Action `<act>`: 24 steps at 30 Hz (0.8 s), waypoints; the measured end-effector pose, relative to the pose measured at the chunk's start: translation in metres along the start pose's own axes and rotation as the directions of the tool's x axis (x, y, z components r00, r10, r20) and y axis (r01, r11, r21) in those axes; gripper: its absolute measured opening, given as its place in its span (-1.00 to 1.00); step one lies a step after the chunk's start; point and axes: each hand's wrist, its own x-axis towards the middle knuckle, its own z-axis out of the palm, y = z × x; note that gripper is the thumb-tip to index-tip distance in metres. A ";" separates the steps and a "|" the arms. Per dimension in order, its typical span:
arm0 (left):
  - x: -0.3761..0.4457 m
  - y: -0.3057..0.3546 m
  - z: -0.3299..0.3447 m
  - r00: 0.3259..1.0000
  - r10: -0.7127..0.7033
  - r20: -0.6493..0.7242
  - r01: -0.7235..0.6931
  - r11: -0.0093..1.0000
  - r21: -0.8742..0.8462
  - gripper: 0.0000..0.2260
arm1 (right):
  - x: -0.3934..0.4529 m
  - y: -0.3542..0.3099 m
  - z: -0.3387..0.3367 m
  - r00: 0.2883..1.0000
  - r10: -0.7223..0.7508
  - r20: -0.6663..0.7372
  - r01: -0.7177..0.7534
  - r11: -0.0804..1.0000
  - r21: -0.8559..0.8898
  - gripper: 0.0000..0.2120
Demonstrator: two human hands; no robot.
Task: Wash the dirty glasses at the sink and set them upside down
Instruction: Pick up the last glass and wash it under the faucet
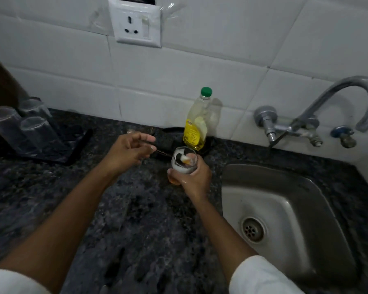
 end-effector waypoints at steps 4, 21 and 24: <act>0.009 0.021 0.078 0.997 0.008 0.073 -0.008 1.000 0.007 -0.88 | -0.004 0.015 -0.088 0.999 -0.022 -0.047 0.021 1.000 -0.020 -0.50; 0.056 0.101 0.367 0.935 0.180 -0.306 -0.062 0.931 0.361 -0.51 | 0.035 0.093 -0.338 0.982 0.085 -0.170 -0.099 0.992 -0.080 -0.56; 0.060 0.098 0.368 0.925 0.185 -0.333 -0.072 0.943 0.324 -0.47 | 0.041 0.095 -0.336 0.981 0.101 -0.163 -0.111 0.992 -0.053 -0.55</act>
